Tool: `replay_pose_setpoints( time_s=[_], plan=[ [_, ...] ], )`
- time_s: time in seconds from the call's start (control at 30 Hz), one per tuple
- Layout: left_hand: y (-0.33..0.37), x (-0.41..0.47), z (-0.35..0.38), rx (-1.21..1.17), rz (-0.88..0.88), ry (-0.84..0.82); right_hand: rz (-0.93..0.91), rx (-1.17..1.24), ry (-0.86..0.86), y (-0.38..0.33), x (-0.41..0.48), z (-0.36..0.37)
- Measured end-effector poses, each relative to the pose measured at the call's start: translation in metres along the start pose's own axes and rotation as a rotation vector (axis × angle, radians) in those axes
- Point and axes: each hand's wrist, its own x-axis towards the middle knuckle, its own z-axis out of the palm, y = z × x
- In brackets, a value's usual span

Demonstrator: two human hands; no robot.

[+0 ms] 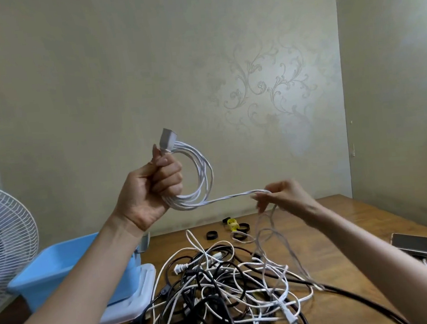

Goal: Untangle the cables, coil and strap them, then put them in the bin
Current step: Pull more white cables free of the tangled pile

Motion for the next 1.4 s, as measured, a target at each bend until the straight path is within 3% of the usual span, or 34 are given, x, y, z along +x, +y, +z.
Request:
replay_pose_setpoints(
  time_s=[0.07,0.1,0.23,0.33,0.43,0.57,0.7,0.83,0.9,0.97,1.03,1.1,1.23,1.33,1.4],
  plan=[
    [0.000,-0.003,-0.001,0.013,-0.039,0.009,-0.010,-0.045,-0.135,-0.003,0.003,-0.019],
    [0.001,-0.004,-0.002,0.019,-0.050,0.006,-0.007,0.059,-0.227,-0.002,0.005,-0.028],
    [0.003,-0.003,-0.008,-0.009,-0.095,-0.061,0.067,0.912,-0.424,-0.002,0.005,-0.044],
    [-0.006,0.004,-0.005,0.213,-0.058,0.067,0.075,1.188,-0.488,-0.025,0.005,-0.032],
    [-0.022,0.009,0.006,0.460,-0.039,0.238,0.034,1.079,-0.459,-0.049,0.006,-0.018],
    [-0.038,0.016,0.018,0.414,-0.019,0.332,0.078,0.986,-0.408,-0.074,0.004,0.000],
    [-0.045,0.022,0.022,0.415,0.101,0.520,0.025,0.577,-0.303,-0.079,0.007,0.011],
    [-0.054,0.023,0.027,0.543,0.105,0.513,0.105,0.764,-0.371,-0.086,0.006,0.019],
    [-0.060,0.022,0.032,0.637,0.092,0.542,0.133,0.836,-0.317,-0.085,0.008,0.023],
    [-0.063,0.020,0.035,0.740,0.099,0.606,0.129,0.719,-0.196,-0.083,0.010,0.027],
    [-0.063,0.017,0.033,0.725,0.086,0.625,0.108,0.641,-0.084,-0.079,0.013,0.029],
    [-0.062,0.015,0.031,0.655,0.084,0.602,0.148,0.752,-0.031,-0.075,0.014,0.027],
    [-0.057,0.008,0.023,0.594,0.150,0.618,0.239,0.970,-0.063,-0.063,0.013,0.019],
    [-0.058,0.002,0.018,0.629,0.168,0.664,0.250,0.887,-0.158,-0.052,0.014,0.010],
    [-0.061,-0.001,0.016,0.611,0.159,0.665,0.261,0.879,-0.132,-0.050,0.013,0.005]
  ],
)
